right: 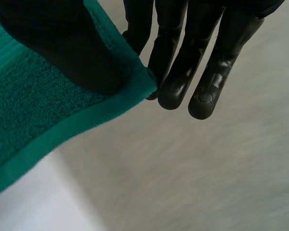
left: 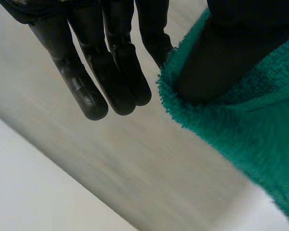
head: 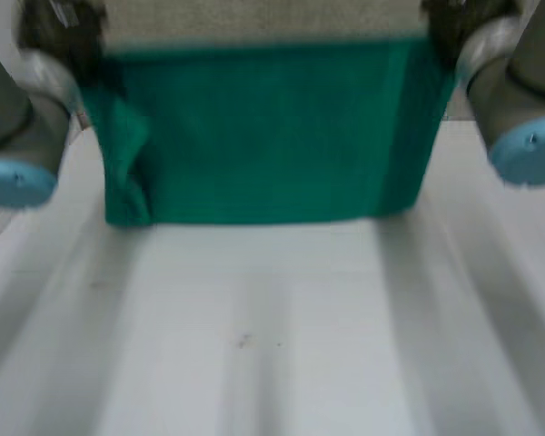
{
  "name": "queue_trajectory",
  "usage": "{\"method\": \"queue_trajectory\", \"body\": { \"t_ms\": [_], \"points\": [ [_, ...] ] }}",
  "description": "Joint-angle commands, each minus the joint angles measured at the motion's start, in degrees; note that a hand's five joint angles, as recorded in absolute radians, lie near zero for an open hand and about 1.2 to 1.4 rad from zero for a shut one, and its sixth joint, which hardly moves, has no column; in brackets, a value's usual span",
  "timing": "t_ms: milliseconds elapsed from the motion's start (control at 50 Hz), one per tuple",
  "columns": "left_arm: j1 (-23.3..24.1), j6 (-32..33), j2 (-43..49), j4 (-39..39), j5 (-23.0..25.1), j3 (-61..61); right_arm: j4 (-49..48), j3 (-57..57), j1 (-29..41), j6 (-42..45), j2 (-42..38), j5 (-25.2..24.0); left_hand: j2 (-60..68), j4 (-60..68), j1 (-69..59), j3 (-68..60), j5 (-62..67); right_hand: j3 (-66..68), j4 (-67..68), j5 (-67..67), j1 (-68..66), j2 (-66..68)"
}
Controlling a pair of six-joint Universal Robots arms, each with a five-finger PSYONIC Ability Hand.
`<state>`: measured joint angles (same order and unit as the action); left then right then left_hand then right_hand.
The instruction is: Fold the towel.
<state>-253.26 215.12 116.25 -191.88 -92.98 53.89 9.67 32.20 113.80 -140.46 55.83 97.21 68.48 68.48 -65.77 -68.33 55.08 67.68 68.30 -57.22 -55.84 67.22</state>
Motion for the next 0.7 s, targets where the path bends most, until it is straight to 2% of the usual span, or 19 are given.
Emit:
{"method": "queue_trajectory", "body": {
  "t_ms": [20,120,220,260,340,420,480,560,640,660,700],
  "points": [
    [0.31,-1.01,-9.19,-13.71,0.96,3.93,-14.94,6.8,-0.33,-3.33,11.56,-0.79,11.52,11.52,-14.23,-11.67,14.92,12.32,11.7,-12.78,-24.16,12.78],
    [-1.09,-4.6,-10.6,-4.41,2.97,10.33,-15.03,19.62,0.02,-3.68,16.41,-2.98,11.52,11.52,-14.23,-11.67,14.92,12.32,11.7,-12.78,-24.16,12.78],
    [-4.52,-8.22,-12.45,0.01,5.35,19.39,-14.94,28.77,-0.07,-3.94,17.03,-3.52,11.52,11.52,-14.23,-11.67,14.92,12.32,11.7,-12.78,-24.16,12.78],
    [-4.7,-8.48,-12.62,0.1,5.79,20.89,-14.86,35.79,-0.25,-4.03,17.11,-3.69,11.52,11.52,-14.23,-11.67,14.92,12.32,11.7,-12.78,-24.16,12.78],
    [-5.75,-8.58,-12.72,-0.07,9.03,31.5,-15.2,43.79,-0.42,-4.12,16.94,-3.87,11.52,11.52,-14.23,-11.67,14.92,12.32,11.7,-12.78,-24.16,12.78],
    [-5.93,-8.57,-11.49,-0.95,9.92,36.01,-15.47,49.77,-0.68,-4.47,16.07,-4.13,11.52,11.52,-14.23,-11.67,14.92,12.32,11.7,-12.78,-24.16,12.78],
    [-5.84,-8.31,-7.01,-2.36,10.01,39.62,-15.47,51.64,-0.86,-4.91,14.92,-4.66,11.52,11.52,-14.23,-11.67,14.92,12.32,11.7,-12.78,-24.16,12.78],
    [-5.67,-8.31,-2.09,-3.24,10.01,42.69,-15.56,55.94,-0.69,-7.19,9.31,-6.06,11.52,11.52,-14.23,-11.67,14.92,12.32,11.7,-12.78,-24.16,12.78],
    [-5.49,-8.31,0.55,-3.24,10.01,44.28,-16.0,58.14,-0.95,-8.42,8.94,-6.5,11.52,11.52,-14.23,-11.67,14.92,12.32,11.7,-12.78,-24.16,12.78],
    [-5.32,-8.31,1.08,-3.24,10.1,45.15,-16.09,58.58,-1.12,-8.51,9.03,-6.59,-5.44,-5.44,2.74,5.29,-2.04,12.32,11.7,-12.78,-24.16,12.78],
    [-5.14,-8.31,1.0,-3.15,10.1,45.51,-16.35,59.2,-1.65,-8.78,9.2,-6.68,-20.34,-20.34,17.64,20.19,-16.94,12.32,11.7,-12.78,-24.16,12.78]
  ]
}}
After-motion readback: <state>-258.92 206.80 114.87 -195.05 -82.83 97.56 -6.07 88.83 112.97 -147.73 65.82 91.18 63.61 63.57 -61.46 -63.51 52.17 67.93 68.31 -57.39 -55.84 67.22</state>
